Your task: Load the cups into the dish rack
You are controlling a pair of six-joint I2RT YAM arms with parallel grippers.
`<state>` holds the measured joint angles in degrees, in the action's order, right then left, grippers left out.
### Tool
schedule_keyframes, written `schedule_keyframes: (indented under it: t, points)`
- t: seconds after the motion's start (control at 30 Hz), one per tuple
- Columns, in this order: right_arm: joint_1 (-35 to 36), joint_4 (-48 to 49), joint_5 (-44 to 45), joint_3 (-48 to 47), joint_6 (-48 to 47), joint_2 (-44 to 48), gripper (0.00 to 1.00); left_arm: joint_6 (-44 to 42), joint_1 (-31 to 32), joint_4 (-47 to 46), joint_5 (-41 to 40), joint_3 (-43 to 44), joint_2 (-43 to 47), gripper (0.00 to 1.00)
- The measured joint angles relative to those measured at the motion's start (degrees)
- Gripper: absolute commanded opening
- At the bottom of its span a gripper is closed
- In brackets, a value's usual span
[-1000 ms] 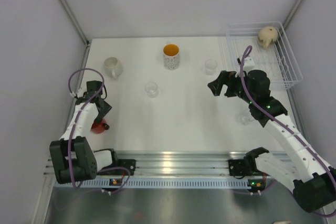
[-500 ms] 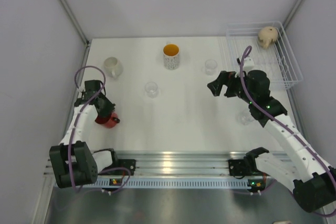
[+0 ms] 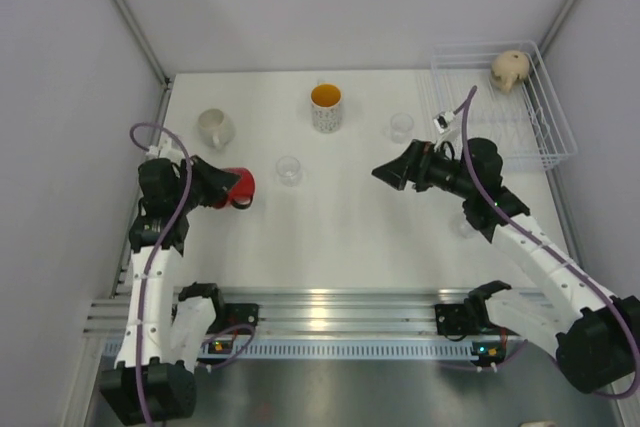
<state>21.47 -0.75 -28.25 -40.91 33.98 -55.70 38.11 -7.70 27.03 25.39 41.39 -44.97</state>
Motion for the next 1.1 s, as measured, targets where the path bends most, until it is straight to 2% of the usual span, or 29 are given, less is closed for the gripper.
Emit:
schedule_keyframes:
  t: [0.1,0.13,0.17,0.33,0.53,0.67,0.9,1.1]
  points:
    - [1.62,6.88,-3.72,3.04,7.67,-1.73,0.82,3.54,0.00,-6.93,3.85,-1.36,3.61,0.00]
    - [2.62,9.11,-4.61,3.58,9.84,-2.51,0.74,4.87,0.00,-9.79,5.27,-1.81,4.42,0.00]
    - [3.98,11.08,-5.33,3.85,11.89,-3.41,0.72,6.23,0.00,-12.46,6.43,-2.25,4.92,0.00]
    - [11.10,20.37,-6.91,3.61,19.63,-7.10,0.69,11.80,0.96,-24.87,9.51,-4.52,6.40,0.00]
    - [16.04,33.20,-6.49,3.48,28.24,-11.98,0.68,17.40,6.19,-36.44,7.32,-8.24,7.98,0.00]
    - [17.99,35.78,-5.66,0.83,30.01,-15.23,0.68,17.77,14.58,-42.49,4.55,-8.61,5.03,0.00]
    - [21.57,39.63,-4.00,-1.99,31.65,-18.40,0.57,15.47,29.57,-48.52,0.42,-8.50,-0.46,0.00]
    - [24.15,42.66,-2.89,-2.36,33.33,-19.93,0.52,14.14,34.25,-52.70,-1.73,-8.48,-2.84,0.00]
